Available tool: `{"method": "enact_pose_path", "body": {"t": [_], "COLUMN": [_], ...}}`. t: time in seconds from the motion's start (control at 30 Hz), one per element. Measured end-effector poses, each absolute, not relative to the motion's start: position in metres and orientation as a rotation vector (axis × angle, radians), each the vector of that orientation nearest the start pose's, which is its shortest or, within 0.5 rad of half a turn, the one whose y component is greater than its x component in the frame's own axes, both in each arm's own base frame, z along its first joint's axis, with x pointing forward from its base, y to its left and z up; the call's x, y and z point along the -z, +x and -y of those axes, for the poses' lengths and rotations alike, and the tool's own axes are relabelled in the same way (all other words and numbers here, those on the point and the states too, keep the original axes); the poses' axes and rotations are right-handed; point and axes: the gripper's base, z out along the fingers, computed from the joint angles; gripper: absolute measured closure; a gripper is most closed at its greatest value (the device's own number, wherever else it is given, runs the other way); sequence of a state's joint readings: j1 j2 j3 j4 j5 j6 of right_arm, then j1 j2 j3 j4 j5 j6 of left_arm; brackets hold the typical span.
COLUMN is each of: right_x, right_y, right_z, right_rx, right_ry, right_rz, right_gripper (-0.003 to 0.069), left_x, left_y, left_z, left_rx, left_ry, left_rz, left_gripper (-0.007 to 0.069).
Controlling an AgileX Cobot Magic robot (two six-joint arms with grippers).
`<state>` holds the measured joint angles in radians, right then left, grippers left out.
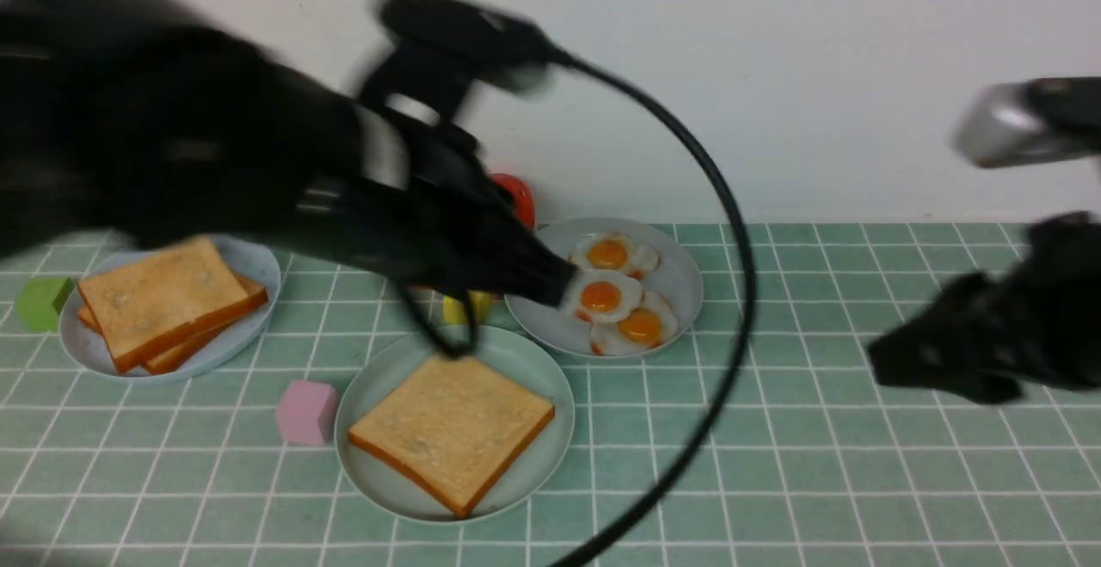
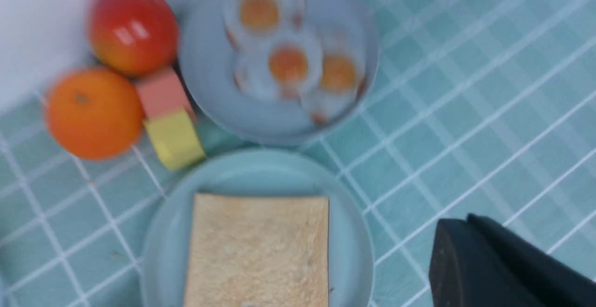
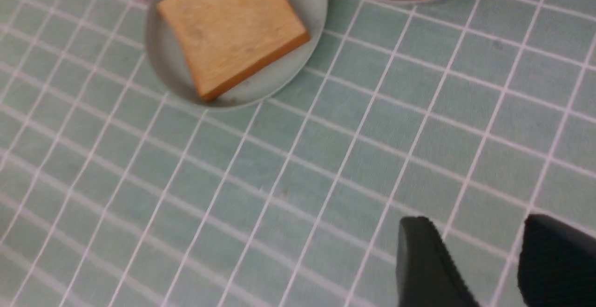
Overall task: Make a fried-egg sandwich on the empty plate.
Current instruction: Use the right arm to grab a fried egg
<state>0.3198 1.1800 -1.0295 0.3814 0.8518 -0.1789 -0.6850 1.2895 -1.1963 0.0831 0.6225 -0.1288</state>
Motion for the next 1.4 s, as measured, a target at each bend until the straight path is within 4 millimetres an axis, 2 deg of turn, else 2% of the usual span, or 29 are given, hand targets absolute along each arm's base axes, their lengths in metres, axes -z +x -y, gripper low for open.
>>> {"method": "enact_pose_path", "body": {"t": [0.1, 0.17, 0.2, 0.23, 0.37, 0.43, 0.47, 0.5, 0.67, 0.9, 1.0, 1.27, 1.4], "right_x": [-0.320, -0.310, -0.308, -0.301, -0.280, -0.269, -0.261, -0.261, -0.228, -0.194, -0.182, -0.159, -0.154], "right_y": [0.256, 0.279, 0.281, 0.298, 0.339, 0.361, 0.376, 0.381, 0.429, 0.477, 0.490, 0.500, 0.503], "right_z": [-0.111, -0.119, -0.119, -0.125, -0.138, -0.146, -0.151, -0.152, -0.167, -0.160, -0.156, -0.161, -0.161], "right_rx": [-0.522, -0.522, -0.523, -0.522, -0.517, -0.515, -0.515, -0.516, -0.527, -0.682, -0.757, -0.819, -0.805], "right_ry": [-0.386, -0.375, -0.374, -0.372, -0.370, -0.369, -0.368, -0.369, -0.360, -0.207, -0.143, -0.097, -0.088], "right_rz": [-2.475, -2.504, -2.508, -2.530, -2.572, -2.584, -2.589, -2.582, -2.601, -2.633, -2.624, -2.614, -2.599], "right_gripper": [0.0370, 0.0372, 0.0372, 0.0372, 0.0372, 0.0372, 0.0372, 0.0372, 0.0372, 0.0372, 0.0372, 0.0372, 0.0372], "left_x": [-0.379, -0.374, -0.374, -0.367, -0.354, -0.353, -0.352, -0.350, -0.345, -0.342, -0.342, -0.341, -0.341], "left_y": [0.185, 0.163, 0.160, 0.144, 0.111, 0.094, 0.088, 0.085, 0.079, 0.086, 0.087, 0.089, 0.089], "left_z": [0.146, 0.128, 0.126, 0.113, 0.086, 0.073, 0.068, 0.065, 0.060, 0.066, 0.067, 0.069, 0.069], "left_rx": [0.408, 0.429, 0.433, 0.456, 0.530, 0.578, 0.593, 0.600, 0.635, 0.643, 0.643, 0.641, 0.644], "left_ry": [0.610, 0.590, 0.585, 0.560, 0.486, 0.443, 0.429, 0.422, 0.379, 0.375, 0.376, 0.378, 0.375], "left_rz": [-2.043, -2.008, -2.004, -1.975, -1.875, -1.763, -1.717, -1.690, -1.661, -1.676, -1.679, -1.688, -1.689], "left_gripper": [0.0638, 0.0638, 0.0638, 0.0638, 0.0638, 0.0638, 0.0638, 0.0638, 0.0638, 0.0638, 0.0638, 0.0638, 0.0638]}}
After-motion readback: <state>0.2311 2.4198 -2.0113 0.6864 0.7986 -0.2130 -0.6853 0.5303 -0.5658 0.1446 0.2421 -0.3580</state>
